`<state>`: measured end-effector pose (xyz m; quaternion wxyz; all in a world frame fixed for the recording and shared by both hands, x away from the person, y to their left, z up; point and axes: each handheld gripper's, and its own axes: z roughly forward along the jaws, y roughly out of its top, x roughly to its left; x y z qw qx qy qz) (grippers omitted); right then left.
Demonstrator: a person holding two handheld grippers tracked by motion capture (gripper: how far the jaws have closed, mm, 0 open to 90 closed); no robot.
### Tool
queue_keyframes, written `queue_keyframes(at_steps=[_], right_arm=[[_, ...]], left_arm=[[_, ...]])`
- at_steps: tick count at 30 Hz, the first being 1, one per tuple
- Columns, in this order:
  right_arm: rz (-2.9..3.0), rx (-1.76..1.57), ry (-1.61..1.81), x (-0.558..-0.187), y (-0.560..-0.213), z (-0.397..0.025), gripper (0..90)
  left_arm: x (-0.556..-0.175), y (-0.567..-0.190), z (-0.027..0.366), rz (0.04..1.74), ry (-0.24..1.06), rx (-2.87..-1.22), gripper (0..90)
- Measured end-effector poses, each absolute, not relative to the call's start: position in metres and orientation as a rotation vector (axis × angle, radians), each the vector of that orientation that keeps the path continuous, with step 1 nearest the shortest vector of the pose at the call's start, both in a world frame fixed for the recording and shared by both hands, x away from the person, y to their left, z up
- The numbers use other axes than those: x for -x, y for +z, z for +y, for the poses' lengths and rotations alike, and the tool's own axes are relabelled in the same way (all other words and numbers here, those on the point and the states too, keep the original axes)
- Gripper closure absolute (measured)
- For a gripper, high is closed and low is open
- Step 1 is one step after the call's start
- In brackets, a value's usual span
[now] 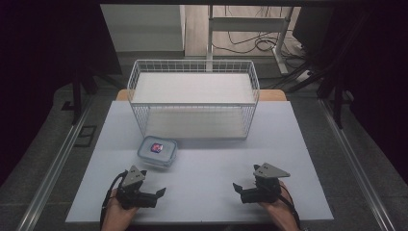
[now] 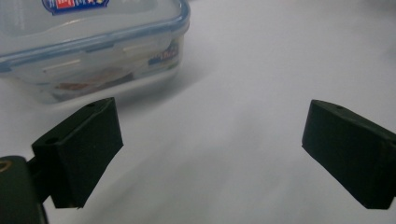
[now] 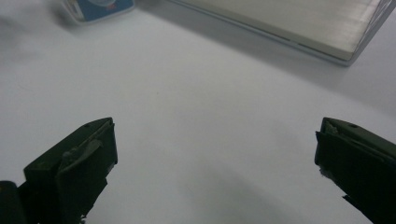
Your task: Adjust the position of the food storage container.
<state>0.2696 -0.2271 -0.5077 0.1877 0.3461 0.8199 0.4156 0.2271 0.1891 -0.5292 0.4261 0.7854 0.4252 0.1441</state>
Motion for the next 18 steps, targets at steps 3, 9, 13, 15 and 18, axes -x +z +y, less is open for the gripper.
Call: queue_keyframes(at_steps=[3, 9, 13, 15, 18], right_arm=[[2.313, -0.97, 1.167, -0.2698, -0.5084, -0.2266, 0.0], [2.29, -0.971, 1.174, -0.27, -0.5073, -0.2265, 0.0], [2.287, -0.982, 1.178, -0.2699, -0.5069, -0.2266, 0.0], [2.283, -0.989, 1.181, -0.2699, -0.5063, -0.2269, 0.0], [2.283, -1.003, 1.18, -0.2701, -0.5065, -0.2273, 0.0]], left_arm=[[-0.2287, -0.5306, 0.1931, 1.07, 0.342, -1.963, 4.0], [-0.23, -0.5303, 0.1961, 1.055, 0.306, -1.953, 0.9], [-0.2302, -0.5294, 0.1966, 1.059, 0.306, -1.959, 1.6], [-0.2302, -0.5289, 0.1959, 1.068, 0.32, -1.971, 3.0], [-0.2306, -0.5276, 0.1954, 1.083, 0.344, -1.981, 6.8]])
